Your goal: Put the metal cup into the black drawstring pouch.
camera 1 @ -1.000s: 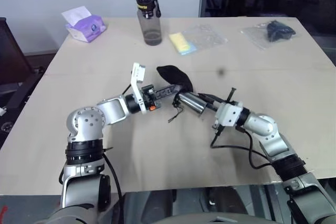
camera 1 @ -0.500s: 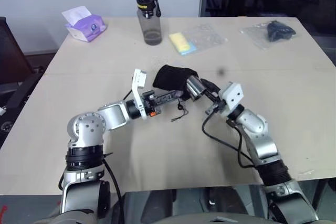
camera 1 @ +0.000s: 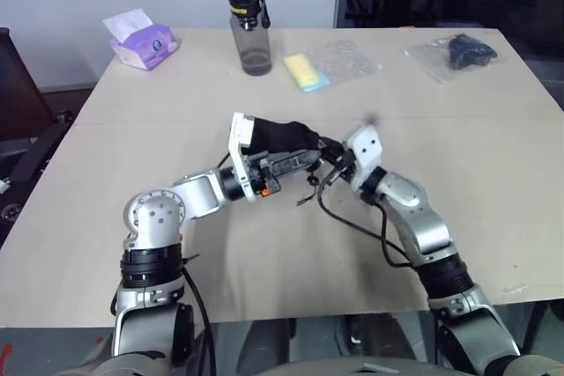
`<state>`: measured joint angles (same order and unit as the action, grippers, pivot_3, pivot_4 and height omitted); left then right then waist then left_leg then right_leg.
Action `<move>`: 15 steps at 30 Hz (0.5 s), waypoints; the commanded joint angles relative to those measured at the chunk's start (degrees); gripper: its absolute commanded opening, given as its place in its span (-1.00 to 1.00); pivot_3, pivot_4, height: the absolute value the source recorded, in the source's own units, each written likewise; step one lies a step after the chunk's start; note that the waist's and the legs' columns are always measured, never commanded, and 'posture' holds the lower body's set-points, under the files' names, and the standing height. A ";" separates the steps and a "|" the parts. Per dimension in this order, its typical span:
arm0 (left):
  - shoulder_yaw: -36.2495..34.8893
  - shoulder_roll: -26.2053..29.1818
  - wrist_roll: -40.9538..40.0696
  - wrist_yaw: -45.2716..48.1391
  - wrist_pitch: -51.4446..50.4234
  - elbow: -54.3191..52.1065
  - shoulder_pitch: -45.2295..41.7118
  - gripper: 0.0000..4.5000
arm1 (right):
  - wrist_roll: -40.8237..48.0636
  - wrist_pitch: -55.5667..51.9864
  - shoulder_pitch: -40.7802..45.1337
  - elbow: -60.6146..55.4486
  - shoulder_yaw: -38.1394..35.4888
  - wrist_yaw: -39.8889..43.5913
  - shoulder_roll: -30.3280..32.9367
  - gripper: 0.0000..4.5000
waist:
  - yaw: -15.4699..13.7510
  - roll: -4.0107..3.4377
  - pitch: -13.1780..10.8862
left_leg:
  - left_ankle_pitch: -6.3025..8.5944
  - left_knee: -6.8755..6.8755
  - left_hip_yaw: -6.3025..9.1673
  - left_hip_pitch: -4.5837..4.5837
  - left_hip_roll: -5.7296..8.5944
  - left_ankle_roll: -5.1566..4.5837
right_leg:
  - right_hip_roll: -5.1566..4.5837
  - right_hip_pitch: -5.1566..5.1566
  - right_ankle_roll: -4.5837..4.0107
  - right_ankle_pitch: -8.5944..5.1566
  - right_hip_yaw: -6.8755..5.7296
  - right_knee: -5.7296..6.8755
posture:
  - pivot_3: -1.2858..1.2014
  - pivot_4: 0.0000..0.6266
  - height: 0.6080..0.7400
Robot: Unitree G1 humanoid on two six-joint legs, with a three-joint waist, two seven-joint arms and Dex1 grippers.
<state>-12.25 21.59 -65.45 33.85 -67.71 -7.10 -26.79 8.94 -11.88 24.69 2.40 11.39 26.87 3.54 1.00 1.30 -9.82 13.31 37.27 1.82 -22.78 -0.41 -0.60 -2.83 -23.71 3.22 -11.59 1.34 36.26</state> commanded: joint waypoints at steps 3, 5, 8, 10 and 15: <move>1.29 -1.25 -3.27 0.52 -0.61 -4.53 0.54 -1.00 | 12.91 -12.66 -0.16 -7.68 -5.84 -2.37 -5.86 -0.96 | -0.02 0.00 0.00 | 0.00 0.00 0.07 -0.01 0.00 0.00 | 0.00 0.00 0.00 0.00 0.00 0.00 | 0.03 -0.52 1.00; 1.59 -1.28 -2.88 0.46 -0.38 -4.63 0.96 -1.00 | 18.63 -17.94 -0.80 -10.46 -7.69 -2.48 -7.63 -0.96 | -0.03 -0.01 0.00 | 0.00 -0.01 0.15 -0.01 -0.01 0.00 | -0.01 0.00 0.00 0.00 0.00 -0.01 | 0.03 -0.52 1.00; 1.55 -1.35 -2.90 0.05 -0.10 -4.30 0.86 -1.00 | 23.79 -22.07 -0.71 -12.47 -9.94 -2.40 -8.29 -0.96 | -0.04 -0.02 -0.01 | 0.00 -0.02 0.14 -0.02 0.00 -0.01 | -0.02 0.00 0.00 0.00 0.01 -0.03 | 0.03 -0.52 1.00; 1.58 -1.16 -2.63 0.09 0.10 -3.87 0.58 -1.00 | 27.78 -24.26 -0.45 -13.13 -11.84 -1.87 -8.32 -0.96 | -0.05 -0.02 -0.01 | 0.00 -0.01 0.12 -0.02 0.00 -0.01 | -0.02 0.01 -0.01 0.00 0.00 -0.05 | 0.03 -0.52 1.00; 1.82 -0.06 -1.85 1.13 0.85 -2.36 -0.45 -1.00 | 42.12 -31.61 -0.42 -14.18 -18.36 -3.72 -10.24 -0.96 | 0.00 -0.03 -0.03 | 0.01 -0.04 0.03 -0.06 0.00 -0.01 | 0.00 0.00 0.00 0.00 -0.07 -0.07 | 0.03 -0.52 1.00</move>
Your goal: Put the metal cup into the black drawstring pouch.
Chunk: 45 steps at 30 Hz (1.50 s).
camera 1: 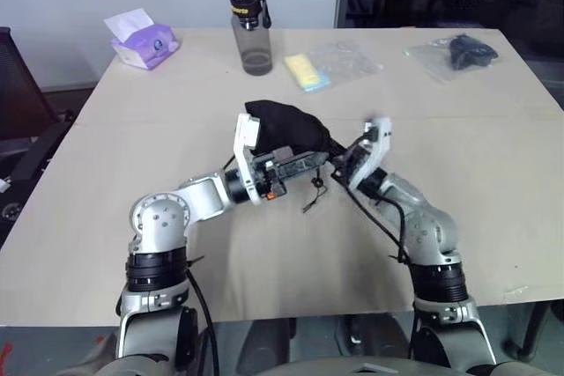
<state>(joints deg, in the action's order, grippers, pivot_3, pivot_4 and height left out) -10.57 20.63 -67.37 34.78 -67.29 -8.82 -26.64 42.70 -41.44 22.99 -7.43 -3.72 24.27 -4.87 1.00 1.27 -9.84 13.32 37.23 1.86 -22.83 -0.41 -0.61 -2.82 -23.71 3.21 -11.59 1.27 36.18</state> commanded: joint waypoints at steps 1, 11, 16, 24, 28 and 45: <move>0.21 0.94 0.07 0.28 0.50 -0.61 -0.63 -1.00 | 10.15 -2.45 1.59 -3.85 -4.69 -2.57 -2.54 -0.96 | 0.01 0.00 0.00 | 0.00 -0.01 -0.01 0.00 -0.01 0.00 | 0.01 0.00 0.00 0.00 -0.01 0.00 | 0.03 -0.52 1.00; 0.35 0.96 -0.47 -0.23 0.63 -1.02 -0.17 -1.00 | 23.23 -5.51 3.80 -2.80 -9.68 -10.14 -3.35 -0.96 | 0.18 -0.05 -0.03 | 0.00 -0.06 -0.01 -0.03 -0.04 0.00 | 0.03 0.00 0.00 -0.01 -0.04 -0.09 | 0.03 -0.52 1.00; 0.27 0.76 -0.54 -0.39 0.78 -0.76 -0.81 -1.00 | 6.95 0.65 3.16 -3.25 0.23 -5.27 4.81 -0.96 | 0.31 -0.08 -0.06 | 0.00 -0.09 -0.09 -0.07 -0.02 -0.01 | 0.03 0.00 0.01 -0.01 -0.03 -0.22 | 0.03 -0.52 1.00; -1.63 -1.14 0.18 -3.18 3.39 2.59 -3.52 -1.00 | -2.40 5.95 2.92 -2.85 3.57 -3.19 9.26 0.28 | 0.60 -0.06 -0.07 | 0.00 -0.13 -0.06 -0.09 -0.02 -0.01 | 0.03 -0.01 0.02 0.00 -0.06 -0.24 | 0.03 -0.52 1.00; -5.26 -4.12 2.21 -10.22 7.06 9.85 -6.57 -1.00 | -6.13 7.03 -0.83 -4.22 6.62 4.62 17.12 0.38 | -0.03 -0.02 -0.08 | 0.00 -0.08 -0.08 -0.12 0.04 -0.01 | -0.02 0.01 0.03 0.00 -0.05 -0.30 | 0.03 -0.52 1.00; -5.77 -6.80 2.48 -14.03 6.79 11.45 -7.79 -1.00 | -18.38 18.18 -8.27 -4.63 16.01 16.78 24.11 0.38 | 0.08 0.00 -0.13 | 0.00 -0.12 -0.07 -0.09 -0.01 0.00 | 0.05 0.00 0.09 0.00 -0.04 -0.30 | 0.03 -0.52 1.00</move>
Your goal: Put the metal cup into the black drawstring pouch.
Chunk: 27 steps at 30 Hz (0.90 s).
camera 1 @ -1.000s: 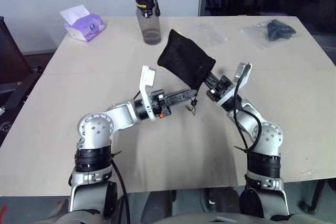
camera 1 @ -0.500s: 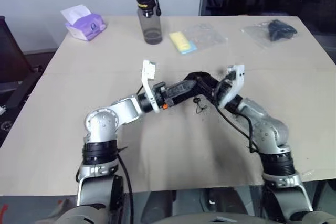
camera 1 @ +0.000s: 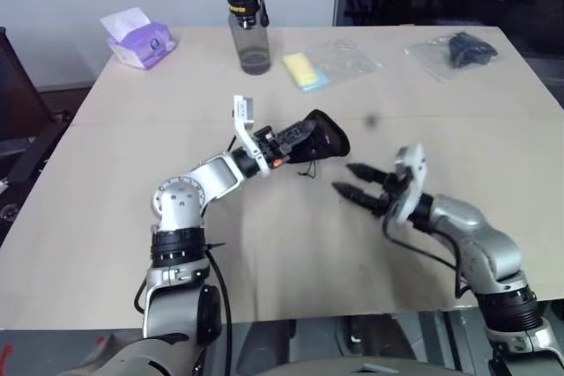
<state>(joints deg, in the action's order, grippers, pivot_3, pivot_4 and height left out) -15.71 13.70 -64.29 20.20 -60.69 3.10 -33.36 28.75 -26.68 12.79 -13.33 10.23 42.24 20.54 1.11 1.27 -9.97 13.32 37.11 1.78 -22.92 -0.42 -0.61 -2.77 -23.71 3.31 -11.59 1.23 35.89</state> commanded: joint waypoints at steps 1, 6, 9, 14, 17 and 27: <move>-0.68 0.16 -0.67 0.57 0.05 -0.41 -1.11 -1.00 | -6.30 4.38 2.68 2.71 2.96 -2.10 -2.08 0.38 | -0.05 0.00 0.00 | 0.00 0.00 0.01 0.00 0.00 0.00 | 0.00 0.00 0.01 0.00 0.00 0.00 | 0.03 -0.52 1.00; -0.66 0.24 -0.78 0.69 -0.41 -0.24 -1.26 -1.00 | -12.00 8.10 6.62 11.85 4.47 -7.26 -7.89 0.38 | -0.16 0.04 0.00 | 0.00 0.04 -0.01 -0.01 0.02 0.01 | -0.01 0.00 -0.01 0.03 0.03 0.00 | 0.03 -0.52 1.00; -0.51 0.06 -0.81 0.67 -0.54 0.07 -1.45 -1.00 | -14.39 11.56 9.64 18.09 5.38 -9.15 -12.00 0.38 | -0.18 0.02 -0.01 | 0.00 0.03 0.00 -0.01 0.02 0.01 | -0.01 0.01 0.05 0.08 0.02 0.00 | 0.03 -0.52 1.00; -0.47 0.07 -0.13 0.19 -0.19 0.03 -1.56 -1.00 | -14.54 14.66 12.57 24.06 4.44 -9.70 -18.07 0.38 | 0.01 0.04 -0.02 | -0.01 -0.01 0.05 0.00 0.00 0.02 | 0.00 0.00 0.12 0.13 -0.01 0.02 | 0.03 -0.52 1.00; -0.68 -0.06 0.17 -0.34 0.17 0.24 -1.60 -1.00 | -13.26 14.77 12.48 24.69 2.50 -10.10 -20.30 0.16 | -0.25 0.04 -0.02 | -0.01 -0.01 0.08 -0.01 0.00 0.02 | -0.01 0.00 0.12 0.14 -0.06 0.02 | 0.03 -0.52 1.00; -1.42 -0.43 1.25 -0.52 1.69 0.43 -1.02 -1.00 | -14.53 13.91 9.88 19.39 1.66 -8.97 -17.56 -0.96 | -0.20 0.04 -0.03 | -0.01 -0.01 0.10 -0.03 0.05 0.02 | -0.07 0.00 0.12 0.14 -0.08 0.01 | 0.03 -0.52 1.00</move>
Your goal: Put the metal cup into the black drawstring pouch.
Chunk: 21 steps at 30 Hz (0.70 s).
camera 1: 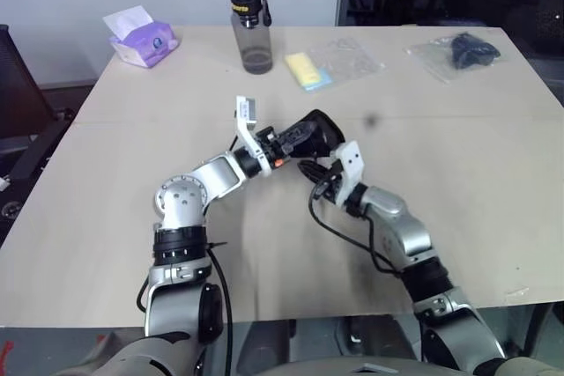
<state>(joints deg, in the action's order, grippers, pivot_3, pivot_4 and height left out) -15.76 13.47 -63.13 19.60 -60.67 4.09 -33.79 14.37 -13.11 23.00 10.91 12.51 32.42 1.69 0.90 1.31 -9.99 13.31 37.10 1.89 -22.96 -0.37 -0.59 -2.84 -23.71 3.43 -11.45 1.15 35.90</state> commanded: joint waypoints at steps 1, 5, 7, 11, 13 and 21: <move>-1.80 -0.29 0.15 0.00 2.29 -0.31 -0.62 -1.00 | -0.48 0.10 -0.48 -5.81 -0.64 0.99 2.23 -0.96 | 0.02 0.00 0.00 | 0.00 0.00 -0.01 0.00 0.00 0.00 | 0.00 0.00 0.00 0.00 0.01 0.00 | 0.03 -0.52 1.00; -3.82 -0.13 -1.93 0.07 2.30 0.49 -1.13 -0.48 | -2.33 -0.51 1.06 -11.18 -1.46 1.90 8.06 -1.00 | 0.02 0.00 0.00 | 0.00 0.02 -0.05 0.00 0.01 0.00 | -0.01 0.00 0.00 0.00 0.04 0.00 | 0.03 -0.52 1.00; -2.03 1.26 0.50 0.93 2.07 -0.31 -0.79 -0.01 | -3.47 -0.67 2.98 -13.56 -2.17 2.39 11.45 -1.00 | 0.02 0.00 -0.01 | 0.00 0.02 -0.04 0.00 0.01 0.00 | -0.01 0.00 0.00 0.00 0.03 0.00 | 0.03 -0.52 1.00; 2.20 5.31 4.17 7.34 2.73 -2.48 0.12 0.62 | -7.64 2.10 8.91 -15.17 -3.91 4.62 20.44 -1.00 | 0.05 -0.03 -0.03 | 0.00 0.02 -0.07 0.00 0.02 0.00 | 0.00 -0.01 -0.01 -0.01 0.04 0.00 | 0.03 -0.52 1.00; 4.50 7.24 7.02 11.32 5.46 -3.45 -0.63 0.62 | -8.41 2.61 12.22 -14.17 -5.94 3.93 23.17 -1.00 | 0.03 -0.01 -0.04 | 0.00 0.01 -0.08 -0.01 0.02 0.00 | 0.00 -0.01 -0.06 -0.04 0.04 -0.01 | 0.03 -0.52 1.00; 17.23 15.07 29.65 27.40 30.32 -1.45 -7.06 0.62 | -23.13 17.30 25.90 -6.03 -3.43 4.27 35.59 -1.00 | -0.10 -0.02 -0.26 | 0.00 -0.12 -0.17 -0.04 0.02 0.00 | -0.02 -0.06 -0.21 -0.12 0.08 -0.11 | 0.03 -0.52 1.00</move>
<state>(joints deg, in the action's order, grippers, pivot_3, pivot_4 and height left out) 0.71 27.90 -36.82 44.41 -36.47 3.36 -38.12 -6.66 0.30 46.15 5.68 9.38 37.35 36.39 0.81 1.29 -10.25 13.31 37.00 1.67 -23.06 -0.35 -0.59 -2.87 -23.83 3.23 -11.57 1.26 35.78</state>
